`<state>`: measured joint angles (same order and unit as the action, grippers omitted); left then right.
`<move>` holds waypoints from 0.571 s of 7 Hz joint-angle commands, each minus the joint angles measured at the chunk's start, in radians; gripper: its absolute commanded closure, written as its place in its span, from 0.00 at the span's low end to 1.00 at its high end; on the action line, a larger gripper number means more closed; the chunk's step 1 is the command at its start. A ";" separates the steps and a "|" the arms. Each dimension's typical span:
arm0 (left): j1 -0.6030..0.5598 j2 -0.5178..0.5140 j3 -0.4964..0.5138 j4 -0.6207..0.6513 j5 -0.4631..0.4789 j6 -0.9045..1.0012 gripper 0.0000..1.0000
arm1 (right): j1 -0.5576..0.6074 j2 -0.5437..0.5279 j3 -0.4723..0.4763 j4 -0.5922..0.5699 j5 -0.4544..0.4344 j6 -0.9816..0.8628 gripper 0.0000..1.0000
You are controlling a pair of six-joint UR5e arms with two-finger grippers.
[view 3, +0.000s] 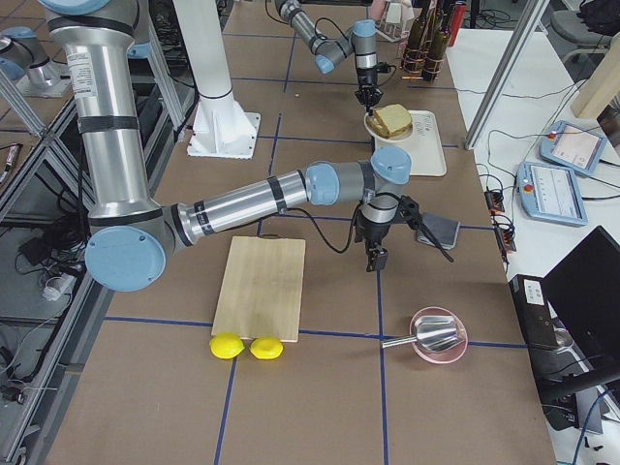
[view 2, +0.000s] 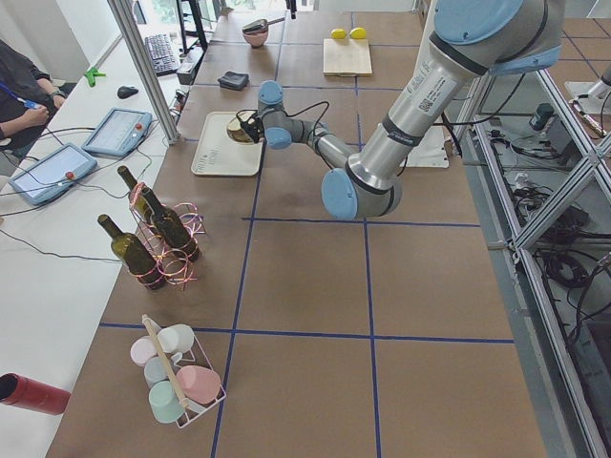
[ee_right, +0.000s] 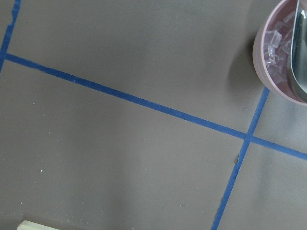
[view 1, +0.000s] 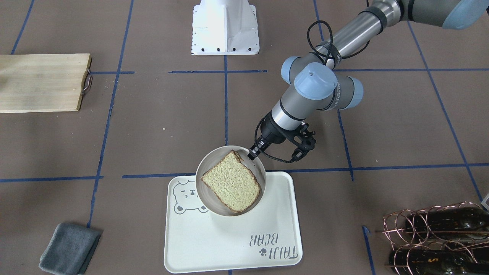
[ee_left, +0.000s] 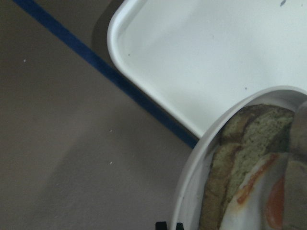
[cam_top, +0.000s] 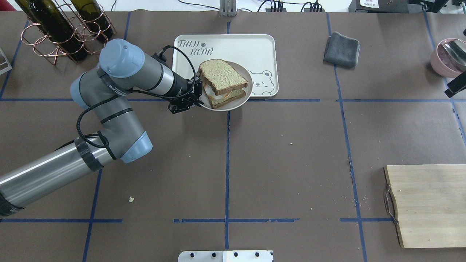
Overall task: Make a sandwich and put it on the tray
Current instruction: 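Lift and carry the plate with the left gripper onto the tray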
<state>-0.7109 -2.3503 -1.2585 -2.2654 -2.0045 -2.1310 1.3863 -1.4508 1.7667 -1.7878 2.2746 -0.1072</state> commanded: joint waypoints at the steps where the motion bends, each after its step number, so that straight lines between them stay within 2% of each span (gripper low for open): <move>1: -0.004 -0.078 0.124 -0.023 0.076 -0.108 1.00 | 0.062 0.000 -0.056 -0.001 0.025 -0.087 0.00; 2: -0.002 -0.081 0.181 -0.092 0.084 -0.139 1.00 | 0.066 -0.002 -0.058 -0.004 0.031 -0.088 0.00; 4: 0.002 -0.104 0.218 -0.105 0.110 -0.141 1.00 | 0.066 -0.002 -0.058 -0.004 0.039 -0.088 0.00</move>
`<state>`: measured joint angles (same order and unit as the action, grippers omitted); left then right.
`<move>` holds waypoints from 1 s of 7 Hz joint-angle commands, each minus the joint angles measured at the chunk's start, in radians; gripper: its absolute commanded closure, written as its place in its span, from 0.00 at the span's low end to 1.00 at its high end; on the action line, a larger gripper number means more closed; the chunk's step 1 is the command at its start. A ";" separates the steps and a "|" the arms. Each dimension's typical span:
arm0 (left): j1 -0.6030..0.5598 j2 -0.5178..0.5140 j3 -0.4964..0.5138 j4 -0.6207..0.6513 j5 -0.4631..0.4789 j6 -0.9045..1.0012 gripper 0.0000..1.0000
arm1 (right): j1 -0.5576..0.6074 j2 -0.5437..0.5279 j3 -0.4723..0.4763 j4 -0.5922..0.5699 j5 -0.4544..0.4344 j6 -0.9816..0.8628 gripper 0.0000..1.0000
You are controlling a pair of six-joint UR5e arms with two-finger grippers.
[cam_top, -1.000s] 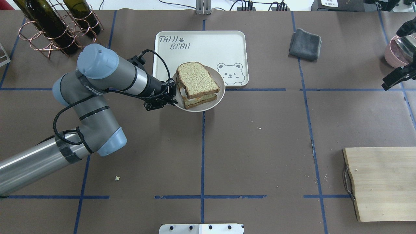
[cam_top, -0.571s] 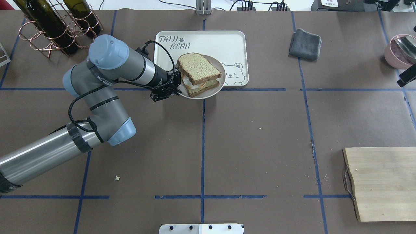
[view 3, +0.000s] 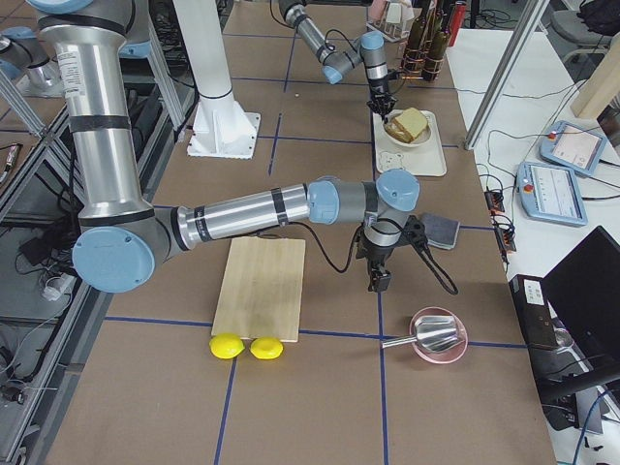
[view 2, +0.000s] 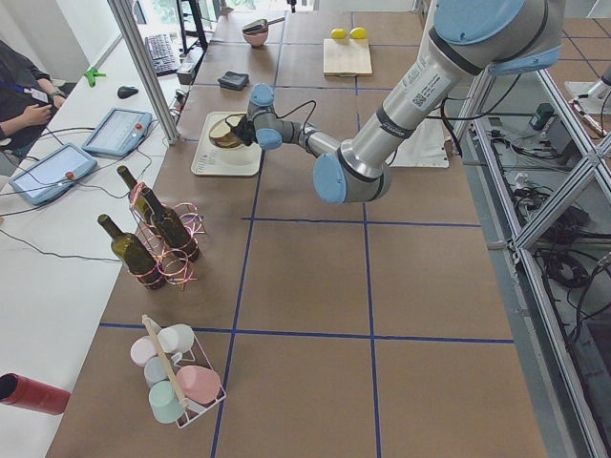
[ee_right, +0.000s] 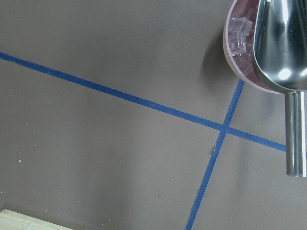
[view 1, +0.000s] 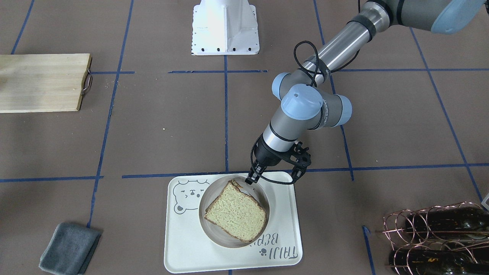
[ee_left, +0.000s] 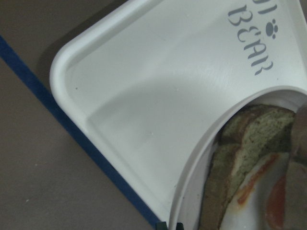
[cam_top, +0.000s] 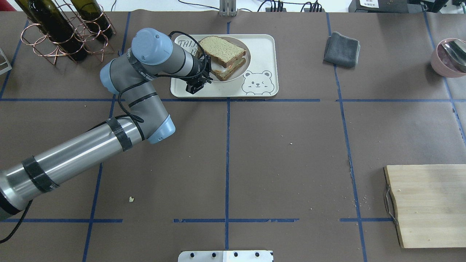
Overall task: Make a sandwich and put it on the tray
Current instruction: 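Release the plate on the tray and retract the left arm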
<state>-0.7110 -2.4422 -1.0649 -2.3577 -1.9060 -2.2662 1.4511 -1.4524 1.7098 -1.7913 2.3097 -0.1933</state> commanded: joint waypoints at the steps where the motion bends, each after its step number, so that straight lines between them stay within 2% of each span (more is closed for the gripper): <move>1: 0.004 -0.018 0.039 -0.021 0.015 -0.006 1.00 | 0.002 0.001 -0.001 0.000 0.004 -0.001 0.00; 4: 0.021 -0.035 0.082 -0.037 0.047 -0.006 1.00 | 0.005 0.003 -0.001 -0.002 0.016 0.000 0.00; 5: 0.024 -0.032 0.080 -0.040 0.047 0.010 0.72 | 0.005 0.003 -0.001 -0.002 0.032 0.002 0.00; 6: 0.039 -0.020 0.068 -0.057 0.048 0.070 0.01 | 0.005 0.004 -0.001 -0.002 0.034 0.006 0.00; 7: 0.036 0.018 0.012 -0.057 0.047 0.100 0.00 | 0.005 0.006 -0.001 -0.003 0.034 0.011 0.00</move>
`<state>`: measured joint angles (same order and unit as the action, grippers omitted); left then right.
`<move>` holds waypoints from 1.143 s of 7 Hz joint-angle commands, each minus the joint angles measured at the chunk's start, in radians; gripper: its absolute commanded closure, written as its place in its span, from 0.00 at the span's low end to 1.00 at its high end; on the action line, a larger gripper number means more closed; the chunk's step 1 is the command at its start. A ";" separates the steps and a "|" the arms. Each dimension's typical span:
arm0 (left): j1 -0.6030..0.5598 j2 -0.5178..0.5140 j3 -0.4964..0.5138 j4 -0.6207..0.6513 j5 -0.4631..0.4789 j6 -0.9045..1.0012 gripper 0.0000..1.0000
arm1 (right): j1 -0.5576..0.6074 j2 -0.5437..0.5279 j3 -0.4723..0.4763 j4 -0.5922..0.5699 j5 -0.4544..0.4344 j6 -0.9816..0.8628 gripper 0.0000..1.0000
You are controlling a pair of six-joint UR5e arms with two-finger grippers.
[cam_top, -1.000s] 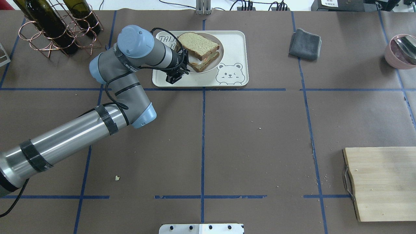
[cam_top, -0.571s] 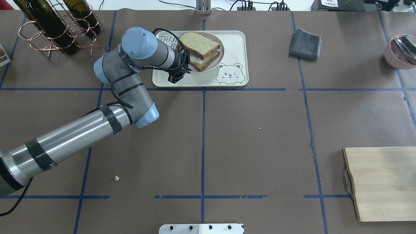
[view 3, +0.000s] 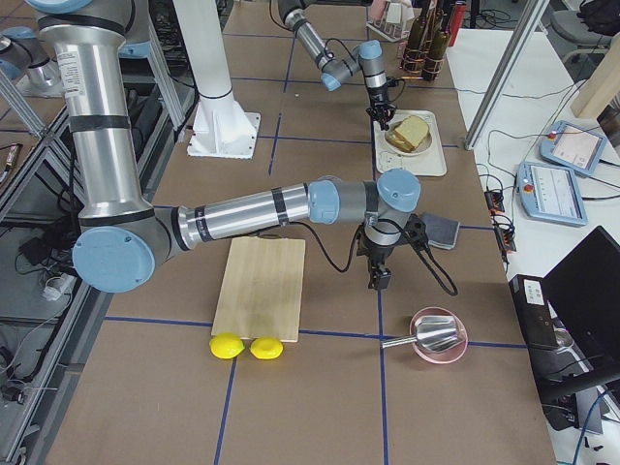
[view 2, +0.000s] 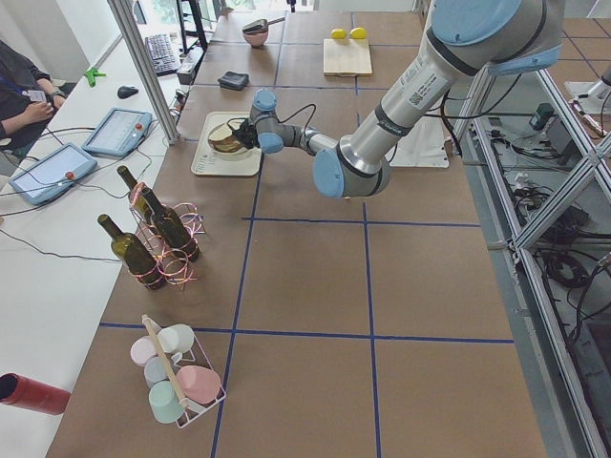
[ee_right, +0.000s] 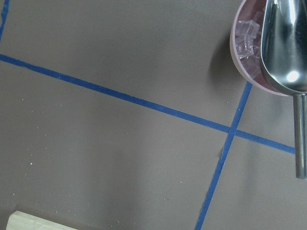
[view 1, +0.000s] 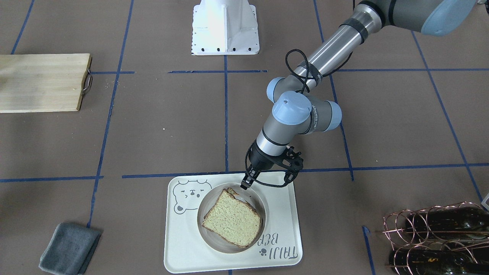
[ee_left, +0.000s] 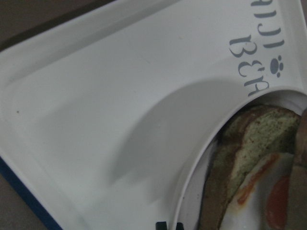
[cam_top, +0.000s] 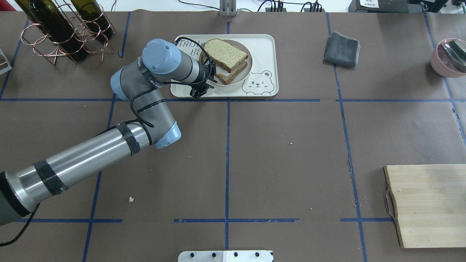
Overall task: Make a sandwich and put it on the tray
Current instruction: 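Release the plate on the tray and retract the left arm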
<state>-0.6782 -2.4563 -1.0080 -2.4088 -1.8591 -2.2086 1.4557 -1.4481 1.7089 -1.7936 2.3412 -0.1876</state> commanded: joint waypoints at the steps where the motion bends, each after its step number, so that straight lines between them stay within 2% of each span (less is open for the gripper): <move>1: -0.006 0.063 -0.104 -0.001 -0.015 0.065 0.00 | 0.000 0.000 0.000 -0.001 0.003 0.007 0.00; 3: -0.011 0.224 -0.316 0.014 -0.051 0.145 0.00 | 0.000 -0.005 0.001 0.005 0.000 0.007 0.00; 4: -0.017 0.264 -0.389 0.078 -0.081 0.214 0.00 | 0.008 -0.020 0.005 0.008 -0.002 0.011 0.00; 7: -0.062 0.521 -0.763 0.300 -0.086 0.679 0.00 | 0.011 -0.026 -0.009 0.014 -0.058 0.001 0.00; 8: -0.096 0.587 -0.793 0.304 -0.088 0.770 0.00 | 0.037 -0.029 -0.014 0.020 -0.060 0.003 0.00</move>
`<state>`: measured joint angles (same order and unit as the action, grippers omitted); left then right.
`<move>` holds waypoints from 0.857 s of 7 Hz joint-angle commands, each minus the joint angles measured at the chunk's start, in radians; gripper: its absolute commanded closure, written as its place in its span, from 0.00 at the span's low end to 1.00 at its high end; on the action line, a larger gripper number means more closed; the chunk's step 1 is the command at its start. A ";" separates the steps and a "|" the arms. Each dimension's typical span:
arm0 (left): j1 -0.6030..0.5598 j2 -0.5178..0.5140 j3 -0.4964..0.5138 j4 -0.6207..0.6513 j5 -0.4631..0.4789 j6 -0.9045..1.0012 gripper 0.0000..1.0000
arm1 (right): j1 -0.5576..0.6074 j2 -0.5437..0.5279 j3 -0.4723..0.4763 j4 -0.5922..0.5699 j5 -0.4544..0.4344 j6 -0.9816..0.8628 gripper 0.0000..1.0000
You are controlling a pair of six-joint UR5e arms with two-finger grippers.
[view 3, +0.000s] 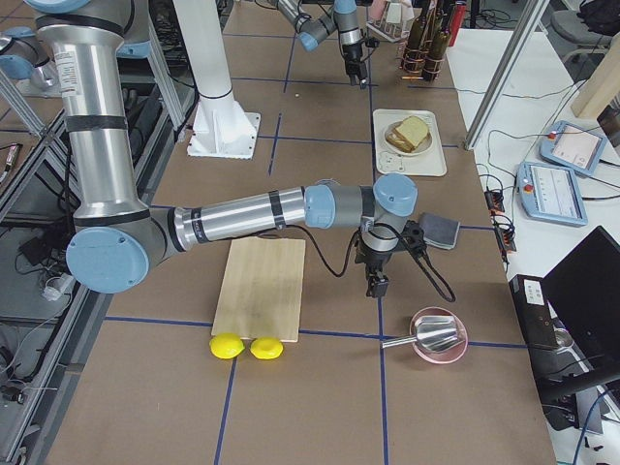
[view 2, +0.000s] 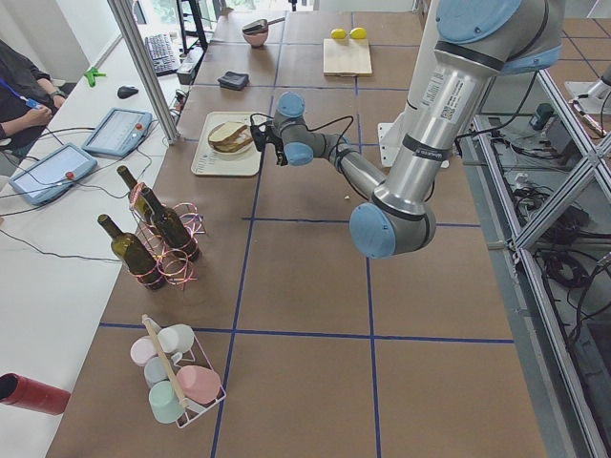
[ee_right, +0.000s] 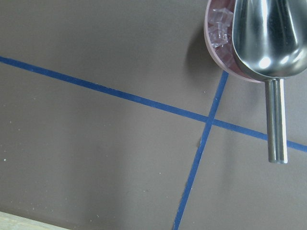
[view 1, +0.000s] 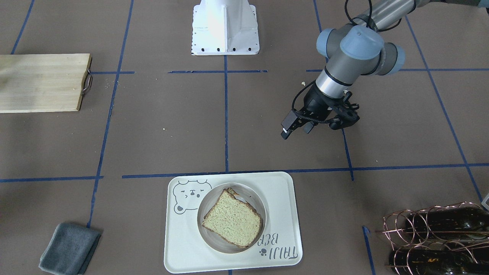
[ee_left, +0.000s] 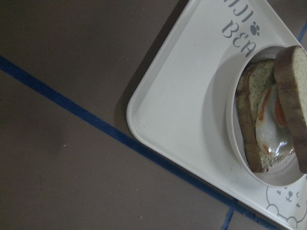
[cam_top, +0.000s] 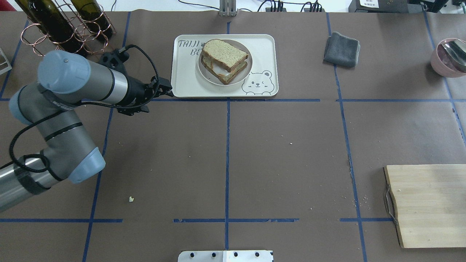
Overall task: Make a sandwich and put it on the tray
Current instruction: 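Release the plate on the tray and retract the left arm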
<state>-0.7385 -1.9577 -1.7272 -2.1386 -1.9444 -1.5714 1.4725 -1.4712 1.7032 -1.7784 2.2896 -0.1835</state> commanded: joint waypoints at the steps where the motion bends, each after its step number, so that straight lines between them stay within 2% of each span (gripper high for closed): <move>1: -0.086 0.139 -0.077 0.032 -0.037 0.242 0.00 | 0.061 -0.023 -0.007 0.007 0.008 0.002 0.00; 2: -0.140 0.189 -0.077 0.032 -0.047 0.348 0.00 | 0.090 -0.055 0.003 0.010 0.019 -0.001 0.00; 3: -0.183 0.241 -0.077 0.035 -0.047 0.476 0.00 | 0.112 -0.108 0.000 0.061 0.046 -0.001 0.00; 4: -0.267 0.305 -0.072 0.040 -0.074 0.669 0.00 | 0.126 -0.174 -0.007 0.173 0.077 0.007 0.00; 5: -0.362 0.353 -0.055 0.049 -0.144 0.856 0.00 | 0.138 -0.201 -0.011 0.204 0.083 0.009 0.00; 6: -0.451 0.390 -0.051 0.105 -0.146 1.022 0.00 | 0.146 -0.202 -0.014 0.204 0.085 0.010 0.00</move>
<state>-1.0826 -1.6197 -1.7872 -2.0786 -2.0638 -0.7574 1.6060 -1.6549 1.6934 -1.5975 2.3671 -0.1758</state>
